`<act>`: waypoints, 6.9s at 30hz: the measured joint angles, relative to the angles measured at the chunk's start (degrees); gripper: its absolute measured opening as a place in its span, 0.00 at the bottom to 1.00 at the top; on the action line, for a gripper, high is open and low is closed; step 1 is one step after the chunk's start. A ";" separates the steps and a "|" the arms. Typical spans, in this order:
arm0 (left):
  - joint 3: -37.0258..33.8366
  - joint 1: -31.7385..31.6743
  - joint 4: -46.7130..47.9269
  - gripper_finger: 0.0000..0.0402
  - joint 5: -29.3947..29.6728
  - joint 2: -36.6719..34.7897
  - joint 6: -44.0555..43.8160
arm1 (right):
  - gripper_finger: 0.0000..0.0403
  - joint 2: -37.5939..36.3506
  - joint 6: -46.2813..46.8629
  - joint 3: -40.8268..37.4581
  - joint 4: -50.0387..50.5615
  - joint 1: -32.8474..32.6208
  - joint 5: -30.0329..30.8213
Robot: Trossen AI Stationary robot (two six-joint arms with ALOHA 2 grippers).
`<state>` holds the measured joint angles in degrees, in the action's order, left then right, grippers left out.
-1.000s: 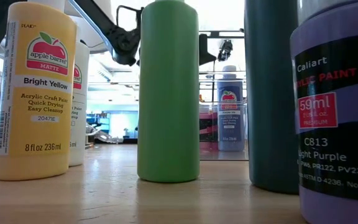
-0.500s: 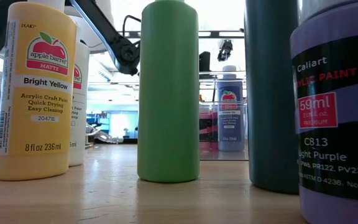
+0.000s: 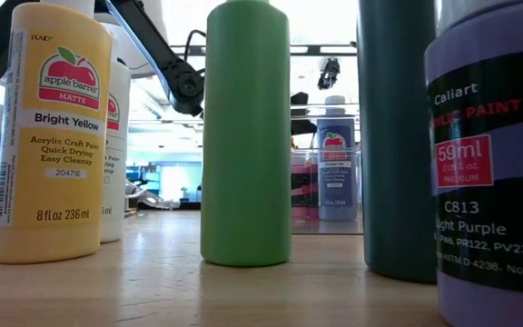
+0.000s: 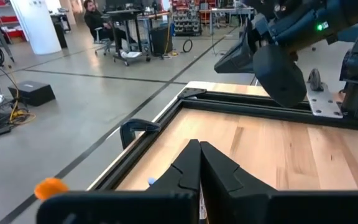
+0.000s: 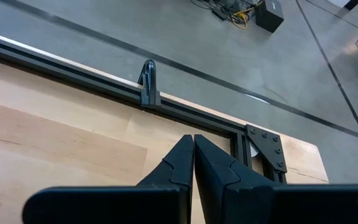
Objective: Pick & Place Paint Supplies
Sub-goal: Put the silver paint brush into the yellow cup, then put the gold paint brush into the yellow cup
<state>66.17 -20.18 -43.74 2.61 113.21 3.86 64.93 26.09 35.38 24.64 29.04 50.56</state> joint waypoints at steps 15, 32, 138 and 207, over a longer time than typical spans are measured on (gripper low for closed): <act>1.70 -0.02 1.60 0.21 0.29 -0.46 0.56 | 0.02 0.00 0.00 0.00 -0.04 0.00 -0.02; 3.23 0.66 34.06 0.22 5.31 -28.19 5.78 | 0.02 -0.02 -0.11 0.00 -0.15 0.00 0.04; -25.76 -4.79 70.96 0.18 22.97 -23.78 -65.00 | 0.02 -0.02 0.28 -0.02 -3.52 0.00 -1.74; -4.44 -2.69 16.49 0.00 -1.77 -22.81 -16.25 | 0.02 0.00 -0.17 -0.02 -4.01 -0.02 -1.75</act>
<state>61.73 -22.87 -27.25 0.84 90.40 -12.39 64.93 25.91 35.35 20.63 29.02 48.82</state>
